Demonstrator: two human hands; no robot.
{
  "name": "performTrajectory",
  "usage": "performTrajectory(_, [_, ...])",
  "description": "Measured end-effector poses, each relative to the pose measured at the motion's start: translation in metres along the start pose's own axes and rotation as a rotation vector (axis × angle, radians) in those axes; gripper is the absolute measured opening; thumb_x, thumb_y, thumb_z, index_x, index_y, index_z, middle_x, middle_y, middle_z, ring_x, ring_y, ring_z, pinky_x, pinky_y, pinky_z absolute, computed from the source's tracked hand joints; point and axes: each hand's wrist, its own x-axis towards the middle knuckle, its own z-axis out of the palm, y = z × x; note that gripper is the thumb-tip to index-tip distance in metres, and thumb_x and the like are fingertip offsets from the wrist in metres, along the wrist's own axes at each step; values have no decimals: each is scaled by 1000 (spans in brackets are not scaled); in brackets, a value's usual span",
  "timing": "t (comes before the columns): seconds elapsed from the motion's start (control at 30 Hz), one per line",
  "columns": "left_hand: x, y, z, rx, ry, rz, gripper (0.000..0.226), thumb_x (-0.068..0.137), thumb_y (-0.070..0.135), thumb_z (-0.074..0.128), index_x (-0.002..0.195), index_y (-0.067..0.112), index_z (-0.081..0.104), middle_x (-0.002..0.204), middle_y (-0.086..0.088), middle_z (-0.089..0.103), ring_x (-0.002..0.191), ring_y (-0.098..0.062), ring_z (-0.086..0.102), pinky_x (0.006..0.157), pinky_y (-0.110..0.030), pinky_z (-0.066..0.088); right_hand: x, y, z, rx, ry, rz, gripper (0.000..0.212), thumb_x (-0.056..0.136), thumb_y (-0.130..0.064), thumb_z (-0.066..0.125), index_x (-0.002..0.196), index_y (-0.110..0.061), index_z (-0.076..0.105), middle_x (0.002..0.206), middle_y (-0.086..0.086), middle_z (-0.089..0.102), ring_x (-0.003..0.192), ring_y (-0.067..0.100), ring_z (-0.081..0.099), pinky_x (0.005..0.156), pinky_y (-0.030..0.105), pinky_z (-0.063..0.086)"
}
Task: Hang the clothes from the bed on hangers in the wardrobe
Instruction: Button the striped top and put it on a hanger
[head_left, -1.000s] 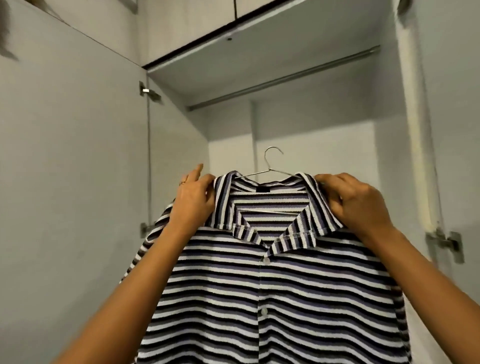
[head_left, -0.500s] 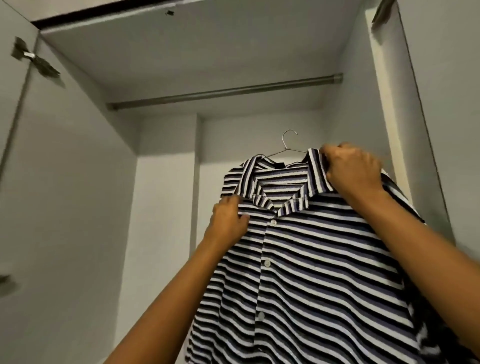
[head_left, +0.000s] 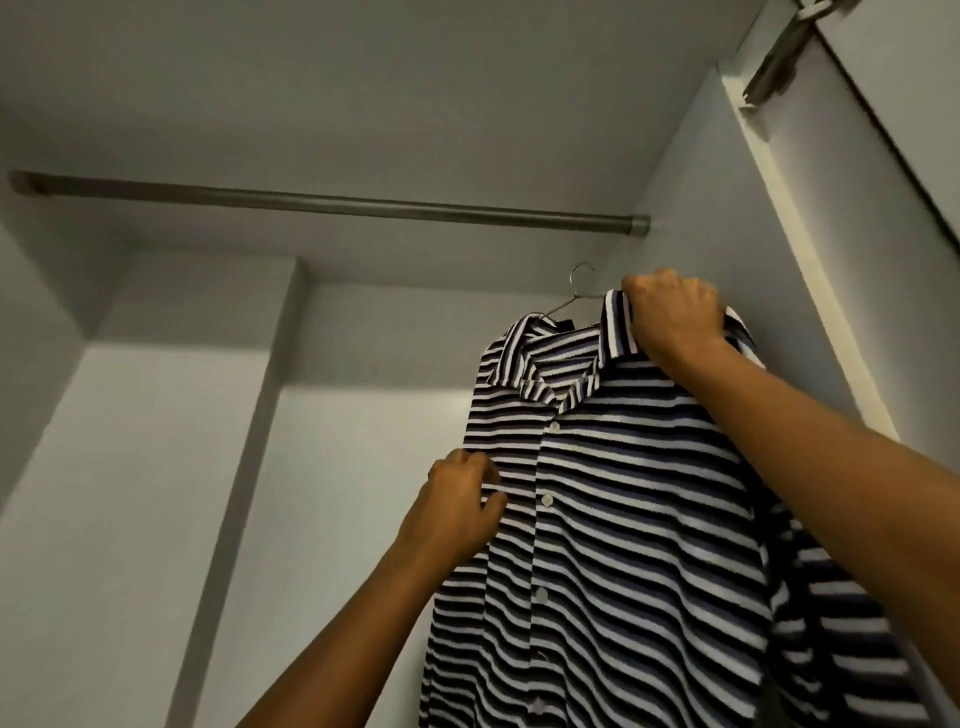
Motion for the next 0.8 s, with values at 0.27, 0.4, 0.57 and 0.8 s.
performTrajectory(0.27, [35,-45,56,-56,27,111,20,95,33,49,108,21,58,116,5,54,97,-1,43,76,-11,30,59,11,50,-173,-9,18,25,94,2,41,110,0,59,104,21,60,93,40,61,73,44,49])
performTrajectory(0.4, [52,-66,78,-55,56,83,18,94,34,50,106,24,58,113,7,54,100,-3,44,76,-13,30,81,13,69,-178,17,61,24,92,6,41,110,7,58,106,24,59,96,42,60,75,46,49])
performTrajectory(0.57, [78,-72,98,-74,76,69,16,93,35,50,104,25,58,110,9,54,97,-2,44,74,-14,31,115,15,77,-163,51,76,25,92,8,41,112,8,57,109,24,59,99,42,59,76,46,47])
performTrajectory(0.8, [94,-72,107,-102,103,86,15,94,34,50,102,25,59,101,13,49,101,-3,47,74,-13,31,140,18,69,-182,88,103,25,91,8,42,109,9,58,109,26,57,102,45,57,81,48,46])
